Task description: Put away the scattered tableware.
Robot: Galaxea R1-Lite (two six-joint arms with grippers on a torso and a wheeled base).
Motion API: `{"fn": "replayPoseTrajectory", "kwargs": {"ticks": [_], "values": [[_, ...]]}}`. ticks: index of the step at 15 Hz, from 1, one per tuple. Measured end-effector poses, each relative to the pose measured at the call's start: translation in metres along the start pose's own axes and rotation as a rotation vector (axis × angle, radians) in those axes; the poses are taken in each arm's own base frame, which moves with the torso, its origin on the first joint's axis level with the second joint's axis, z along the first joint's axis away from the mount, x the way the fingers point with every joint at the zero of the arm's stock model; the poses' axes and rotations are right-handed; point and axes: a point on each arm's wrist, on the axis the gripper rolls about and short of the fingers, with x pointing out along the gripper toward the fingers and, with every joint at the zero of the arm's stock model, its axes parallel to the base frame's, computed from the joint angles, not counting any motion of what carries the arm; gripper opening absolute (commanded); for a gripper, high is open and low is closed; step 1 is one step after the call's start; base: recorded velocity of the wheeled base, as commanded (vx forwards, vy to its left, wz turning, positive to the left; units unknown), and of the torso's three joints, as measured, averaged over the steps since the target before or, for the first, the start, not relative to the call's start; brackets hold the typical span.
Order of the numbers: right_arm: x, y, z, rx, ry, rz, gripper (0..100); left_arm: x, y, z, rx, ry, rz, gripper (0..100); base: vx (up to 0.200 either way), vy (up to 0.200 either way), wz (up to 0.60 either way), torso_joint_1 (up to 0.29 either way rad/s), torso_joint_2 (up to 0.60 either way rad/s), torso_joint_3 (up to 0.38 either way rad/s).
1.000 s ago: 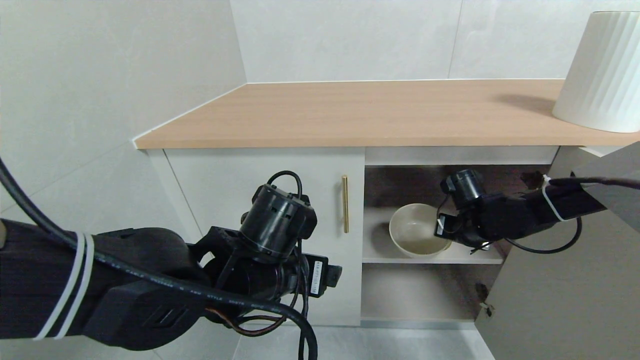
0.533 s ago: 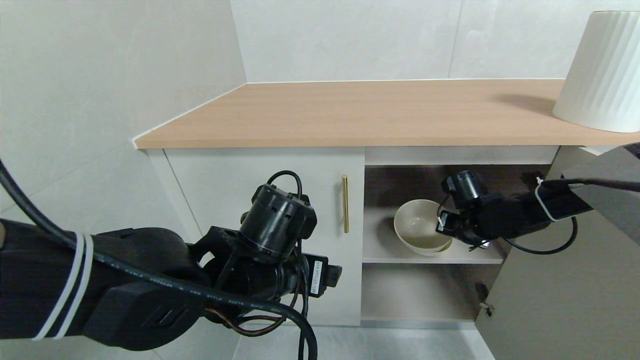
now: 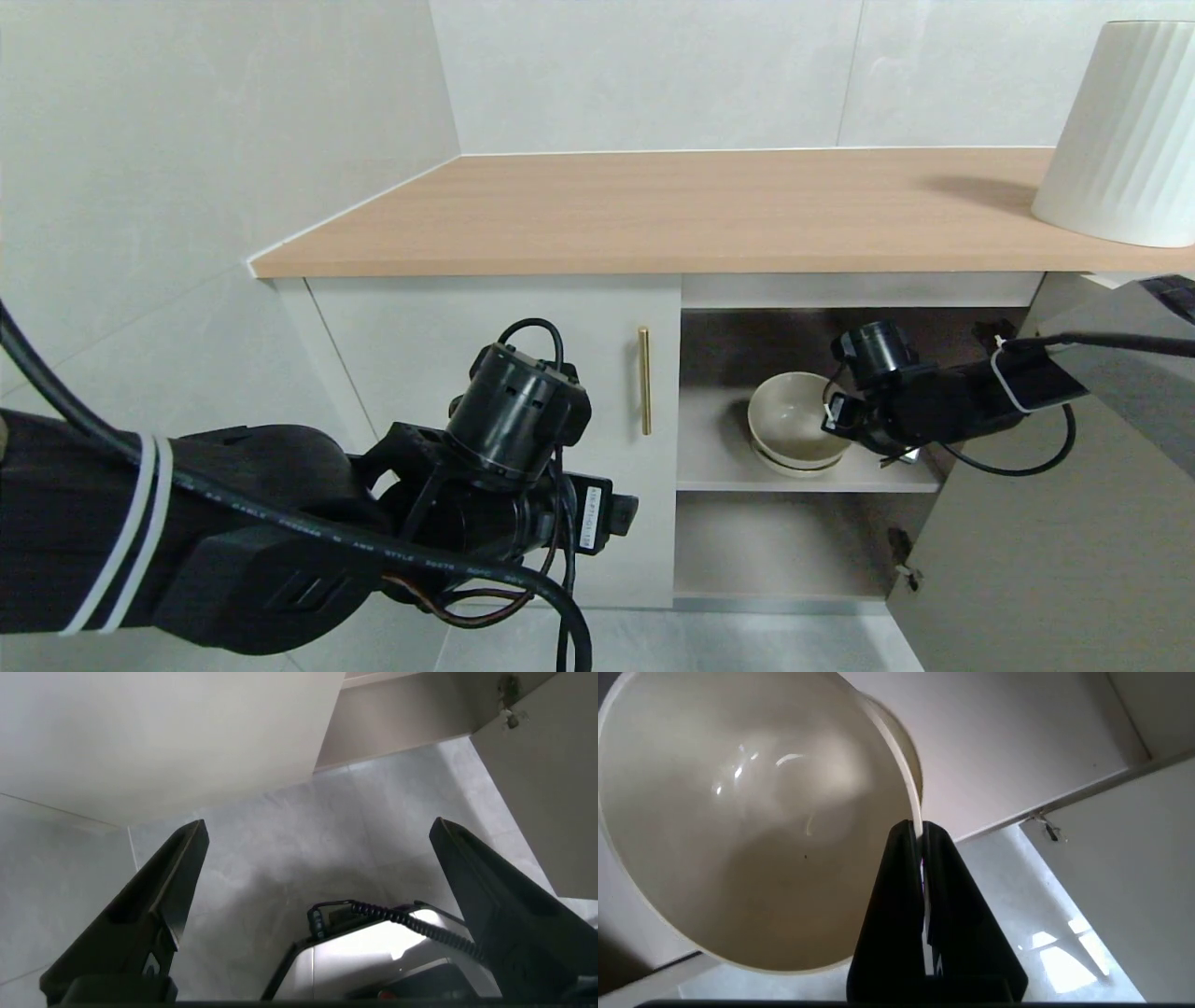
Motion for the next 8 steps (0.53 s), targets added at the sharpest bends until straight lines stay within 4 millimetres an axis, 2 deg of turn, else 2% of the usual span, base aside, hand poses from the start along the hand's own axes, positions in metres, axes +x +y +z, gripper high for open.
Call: {"fn": "replayPoseTrajectory", "kwargs": {"ticks": [8], "values": [[0.0083,-0.0001,-0.0045,-0.005,0.012,-0.009,0,-0.0009,0.0002,0.0005,-0.001,-0.004,0.003,100,0.0,0.0,0.0,0.0,0.0,0.0]]}}
